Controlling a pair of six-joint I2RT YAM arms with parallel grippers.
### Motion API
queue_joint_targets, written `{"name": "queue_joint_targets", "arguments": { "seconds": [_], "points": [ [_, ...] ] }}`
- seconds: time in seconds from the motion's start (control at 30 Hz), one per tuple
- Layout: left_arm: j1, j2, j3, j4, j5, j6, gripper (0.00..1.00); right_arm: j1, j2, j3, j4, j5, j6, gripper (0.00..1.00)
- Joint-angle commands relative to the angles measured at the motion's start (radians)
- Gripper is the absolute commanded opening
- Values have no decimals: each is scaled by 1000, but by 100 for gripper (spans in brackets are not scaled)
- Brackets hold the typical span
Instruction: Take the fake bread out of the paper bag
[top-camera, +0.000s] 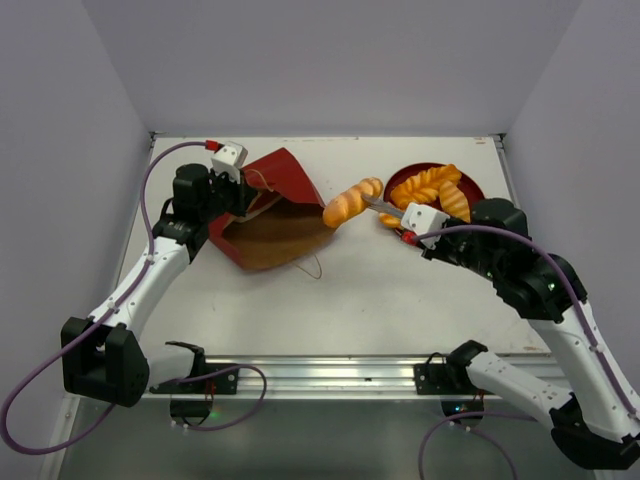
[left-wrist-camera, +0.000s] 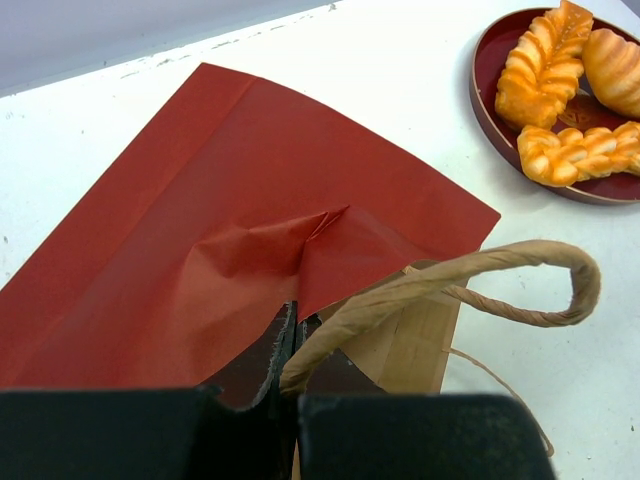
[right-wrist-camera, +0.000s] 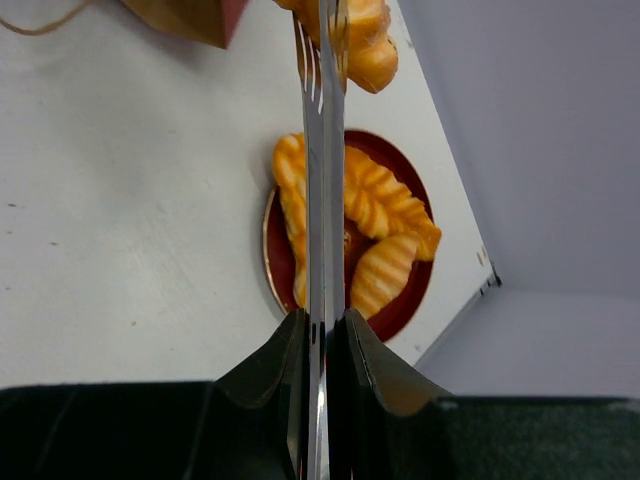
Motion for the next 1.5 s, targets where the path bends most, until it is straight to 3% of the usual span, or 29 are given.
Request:
{"name": "queue_joint_targets", "arguments": {
  "seconds": [0.0,0.13,0.47,1.0,1.47],
  "points": [
    [-2,2,-9,21,-5,9,0,-33,22,22,110,166,5,0],
    [-2,-4,-9,21,1,6,0,-86,86,-67,224,354,8,0],
    [-2,-7,-7,26,18,-1,0,-180,249,-221,578,543,-122,0],
    [-2,-16,-9,26,29,-4,0,-257,461,-337,732,579,-197,2],
    [-2,-13,-7,26,32,-6,0,-264,485,-373,709,536,-176,28]
  ]
}}
